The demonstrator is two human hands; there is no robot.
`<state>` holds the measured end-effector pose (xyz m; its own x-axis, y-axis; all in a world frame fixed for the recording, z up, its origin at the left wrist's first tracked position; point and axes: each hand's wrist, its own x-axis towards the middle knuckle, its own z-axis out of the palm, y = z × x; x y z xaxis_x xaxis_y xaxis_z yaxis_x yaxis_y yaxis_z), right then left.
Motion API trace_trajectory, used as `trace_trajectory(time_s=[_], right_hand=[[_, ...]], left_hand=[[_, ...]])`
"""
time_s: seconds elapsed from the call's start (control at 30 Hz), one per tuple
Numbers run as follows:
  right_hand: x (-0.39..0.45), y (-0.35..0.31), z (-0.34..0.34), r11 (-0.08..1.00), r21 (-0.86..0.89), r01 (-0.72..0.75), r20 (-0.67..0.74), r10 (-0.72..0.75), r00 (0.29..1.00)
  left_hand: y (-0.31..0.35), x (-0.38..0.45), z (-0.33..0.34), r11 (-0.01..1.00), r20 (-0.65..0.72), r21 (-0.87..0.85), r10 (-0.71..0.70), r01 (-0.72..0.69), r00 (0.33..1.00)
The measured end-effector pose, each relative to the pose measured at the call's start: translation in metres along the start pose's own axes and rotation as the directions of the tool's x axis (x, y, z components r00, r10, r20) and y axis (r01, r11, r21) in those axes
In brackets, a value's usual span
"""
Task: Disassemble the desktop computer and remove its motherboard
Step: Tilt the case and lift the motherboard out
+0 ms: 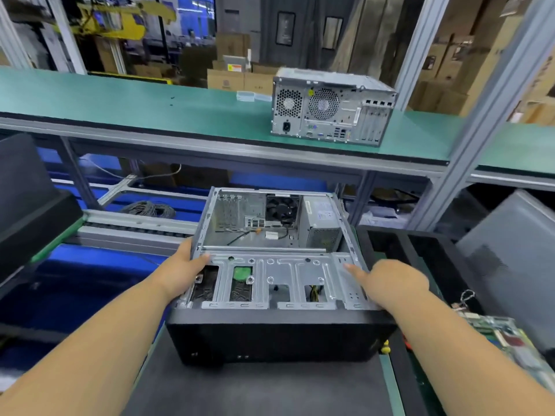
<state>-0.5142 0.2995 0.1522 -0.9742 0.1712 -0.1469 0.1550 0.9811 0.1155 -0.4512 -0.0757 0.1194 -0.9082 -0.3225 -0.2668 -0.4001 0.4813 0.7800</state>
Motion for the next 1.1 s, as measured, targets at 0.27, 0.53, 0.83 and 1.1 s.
trace_trajectory(time_s=[0.27, 0.53, 0.83, 1.1], right_hand=[[0.027, -0.012, -0.012, 0.979, 0.199, 0.034, 0.241, -0.082, 0.967], [0.047, -0.026, -0.016, 0.808, 0.582, -0.096, 0.337, -0.131, 0.932], [0.078, -0.058, -0.027, 0.817, 0.501, -0.284, 0.452, 0.032, 0.891], [0.106, -0.069, -0.014, 0.907, 0.365, -0.210, 0.401, 0.050, 0.915]], left_hand=[[0.009, -0.008, 0.004, 0.990, -0.114, 0.129, -0.033, 0.048, 0.993], [0.033, 0.010, -0.003, 0.981, -0.099, -0.029, -0.196, 0.194, 0.976], [0.050, 0.048, -0.008, 0.960, -0.037, -0.037, -0.280, 0.278, 0.959], [0.061, 0.081, 0.000, 0.927, 0.050, -0.073, -0.365, 0.368, 0.930]])
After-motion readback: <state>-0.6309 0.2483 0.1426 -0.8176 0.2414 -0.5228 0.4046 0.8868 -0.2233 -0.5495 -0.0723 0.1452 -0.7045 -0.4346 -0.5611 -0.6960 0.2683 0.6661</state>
